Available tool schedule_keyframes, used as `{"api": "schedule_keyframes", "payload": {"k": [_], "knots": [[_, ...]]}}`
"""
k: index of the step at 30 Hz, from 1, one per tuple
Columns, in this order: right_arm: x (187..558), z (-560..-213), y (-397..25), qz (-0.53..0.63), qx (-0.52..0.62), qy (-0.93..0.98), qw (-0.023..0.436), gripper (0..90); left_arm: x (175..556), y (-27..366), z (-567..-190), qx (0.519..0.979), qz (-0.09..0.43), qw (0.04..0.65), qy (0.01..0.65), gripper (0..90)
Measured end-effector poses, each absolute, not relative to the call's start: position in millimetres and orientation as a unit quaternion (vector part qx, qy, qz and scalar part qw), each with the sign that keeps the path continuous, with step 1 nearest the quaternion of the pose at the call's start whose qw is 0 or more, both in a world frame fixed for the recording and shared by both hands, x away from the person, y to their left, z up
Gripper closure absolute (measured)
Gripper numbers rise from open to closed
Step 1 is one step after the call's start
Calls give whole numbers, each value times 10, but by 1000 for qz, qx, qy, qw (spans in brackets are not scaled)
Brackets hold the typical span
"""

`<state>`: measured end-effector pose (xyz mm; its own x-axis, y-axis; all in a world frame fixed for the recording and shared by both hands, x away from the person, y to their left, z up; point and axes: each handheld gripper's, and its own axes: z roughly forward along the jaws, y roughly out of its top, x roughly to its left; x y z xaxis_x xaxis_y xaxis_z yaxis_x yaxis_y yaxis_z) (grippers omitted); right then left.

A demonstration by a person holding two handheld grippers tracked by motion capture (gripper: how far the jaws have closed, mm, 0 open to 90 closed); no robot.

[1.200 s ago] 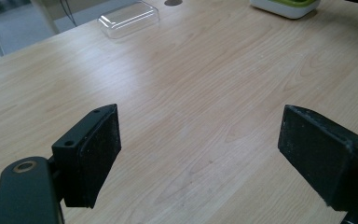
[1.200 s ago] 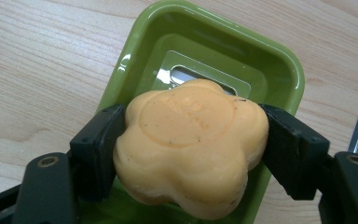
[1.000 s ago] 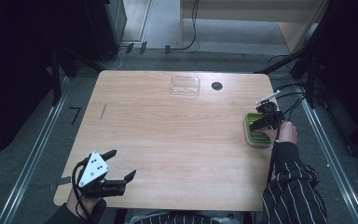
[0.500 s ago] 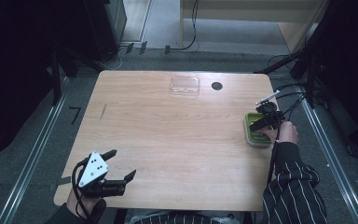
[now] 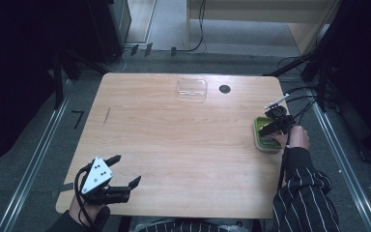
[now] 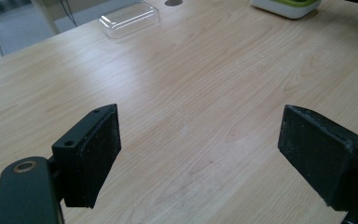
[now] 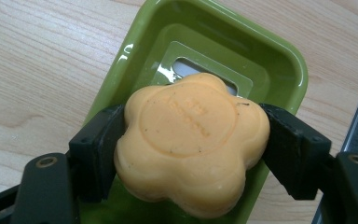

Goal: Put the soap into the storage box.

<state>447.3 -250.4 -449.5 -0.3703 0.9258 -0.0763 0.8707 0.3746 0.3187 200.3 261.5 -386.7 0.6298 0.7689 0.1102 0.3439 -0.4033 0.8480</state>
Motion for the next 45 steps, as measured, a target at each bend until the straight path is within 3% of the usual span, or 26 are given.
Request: {"api": "schedule_keyframes", "payload": {"k": [25,34,45], "knots": [[4468,-4512,-2494,103,532,832,121,256,2005,2614,-3867,799,252,421,348,136],[4451,-4482,-2516,110,532,831,118,198,2003,2617,-3866,798,253,421,348,136],[4287,-4334,-2498,99,542,829,97,54,2002,2618,-3866,798,253,422,349,136]]}}
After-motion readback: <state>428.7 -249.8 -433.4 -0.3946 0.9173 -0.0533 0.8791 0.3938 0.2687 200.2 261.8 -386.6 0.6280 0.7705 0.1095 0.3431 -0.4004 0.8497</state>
